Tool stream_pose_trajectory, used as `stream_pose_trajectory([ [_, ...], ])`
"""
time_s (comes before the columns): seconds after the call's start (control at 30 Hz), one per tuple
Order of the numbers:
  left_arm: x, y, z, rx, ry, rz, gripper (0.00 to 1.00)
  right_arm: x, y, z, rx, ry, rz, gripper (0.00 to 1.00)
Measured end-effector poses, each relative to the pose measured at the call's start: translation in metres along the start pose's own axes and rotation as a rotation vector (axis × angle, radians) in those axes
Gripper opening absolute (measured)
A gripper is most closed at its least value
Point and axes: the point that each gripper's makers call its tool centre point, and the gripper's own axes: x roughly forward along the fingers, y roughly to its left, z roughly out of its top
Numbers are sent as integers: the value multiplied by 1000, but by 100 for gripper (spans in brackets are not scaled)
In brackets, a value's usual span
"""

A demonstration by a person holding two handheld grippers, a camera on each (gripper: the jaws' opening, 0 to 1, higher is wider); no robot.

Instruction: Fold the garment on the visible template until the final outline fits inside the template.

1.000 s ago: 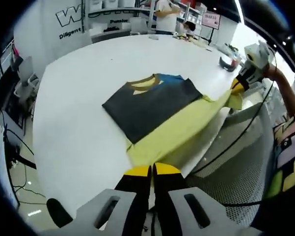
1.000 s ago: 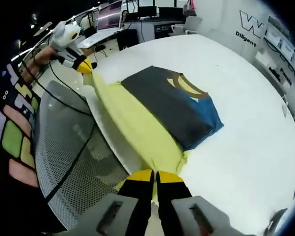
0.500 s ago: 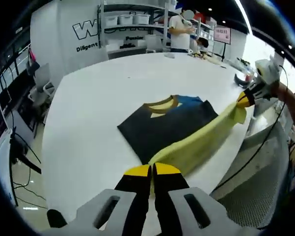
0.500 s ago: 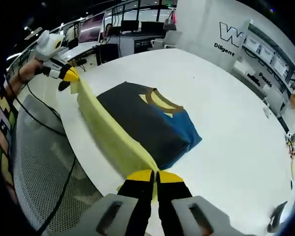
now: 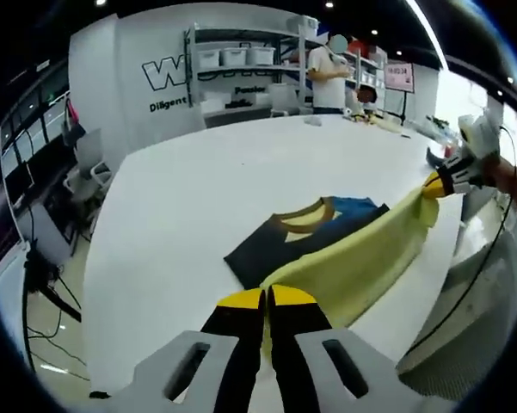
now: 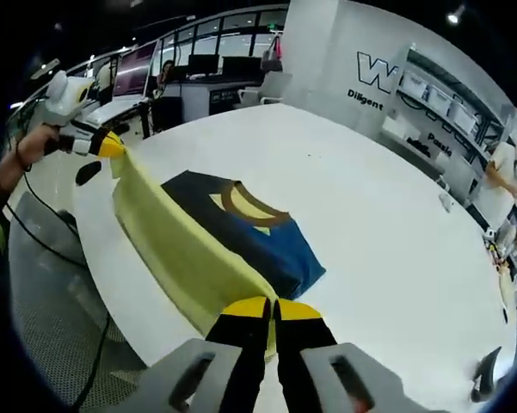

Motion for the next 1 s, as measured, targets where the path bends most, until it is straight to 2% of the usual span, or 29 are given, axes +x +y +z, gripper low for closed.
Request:
stream_pose_trajectory([
  [0.13, 7, 2, 16, 78, -66, -16, 0, 7, -11, 7, 36, -22, -39, 0],
  [0.23, 14, 6, 18, 35, -56, -16, 0, 11, -17, 11, 68, -37, -54, 0],
  [0.4, 25, 14, 21, 51, -55, -9, 0, 21, -20, 18, 51, -44, -59, 0],
  [0.43, 31, 15, 21, 74, -48, -6, 0, 26, -23, 19, 40, -36, -58, 0],
  [0.73, 62, 25, 8, 77, 23, -20, 0, 53, -27, 13, 55, 5, -33, 0],
  [1.0, 82, 26, -7, 74, 84, -31, 0, 77, -31, 2, 75, 41, -26, 0],
])
